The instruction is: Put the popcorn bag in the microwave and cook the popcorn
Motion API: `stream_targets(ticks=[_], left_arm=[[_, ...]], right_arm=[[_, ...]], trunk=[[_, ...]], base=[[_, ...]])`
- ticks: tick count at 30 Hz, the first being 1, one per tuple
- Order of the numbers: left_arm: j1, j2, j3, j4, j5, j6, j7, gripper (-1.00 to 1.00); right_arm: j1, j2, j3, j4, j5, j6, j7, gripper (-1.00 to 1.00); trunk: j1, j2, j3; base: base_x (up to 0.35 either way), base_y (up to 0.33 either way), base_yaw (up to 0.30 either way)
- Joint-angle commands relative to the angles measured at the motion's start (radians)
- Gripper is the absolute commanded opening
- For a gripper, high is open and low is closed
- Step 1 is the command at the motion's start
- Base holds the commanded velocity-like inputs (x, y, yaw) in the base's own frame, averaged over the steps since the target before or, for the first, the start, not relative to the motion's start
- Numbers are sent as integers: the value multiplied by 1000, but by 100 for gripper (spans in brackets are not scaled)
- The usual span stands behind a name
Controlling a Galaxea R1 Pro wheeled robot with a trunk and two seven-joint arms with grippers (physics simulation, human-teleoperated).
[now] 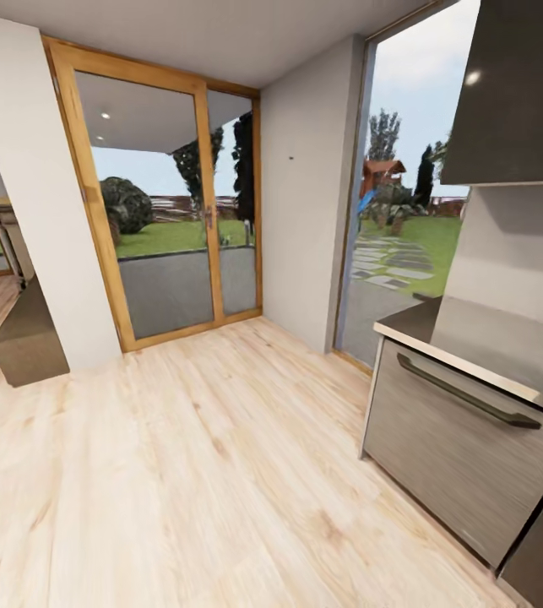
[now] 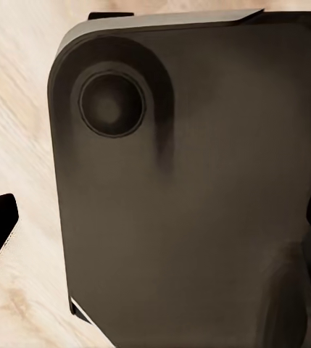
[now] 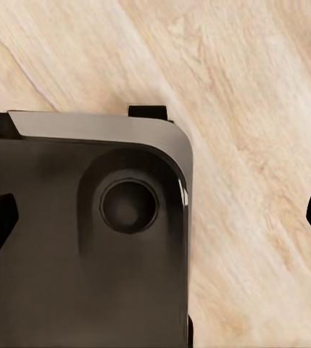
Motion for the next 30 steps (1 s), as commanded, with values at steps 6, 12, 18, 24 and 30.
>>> stream_targets(ticks=[6, 12, 18, 24, 30], left_arm=[[0, 0, 0, 0, 1, -2, 0, 100], [0, 0, 0, 0, 1, -2, 0, 100], [0, 0, 0, 0, 1, -2, 0, 100], [0, 0, 0, 0, 1, -2, 0, 100], [0, 0, 0, 0, 1, -2, 0, 100]], right_arm=[[-1, 0, 0, 1, 0, -4, 1, 100], [-1, 0, 0, 1, 0, -4, 1, 100], [-1, 0, 1, 1, 1, -5, -1, 100], [-1, 0, 0, 1, 1, -4, -1, 100], [-1, 0, 0, 1, 1, -4, -1, 100]], trunk=[[0, -1, 2], [0, -1, 5], [0, -1, 6], [0, -1, 6], [0, -1, 6]], base=[[0, 0, -296], [0, 0, -296], [0, 0, -296], [0, 0, -297], [0, 0, -298]])
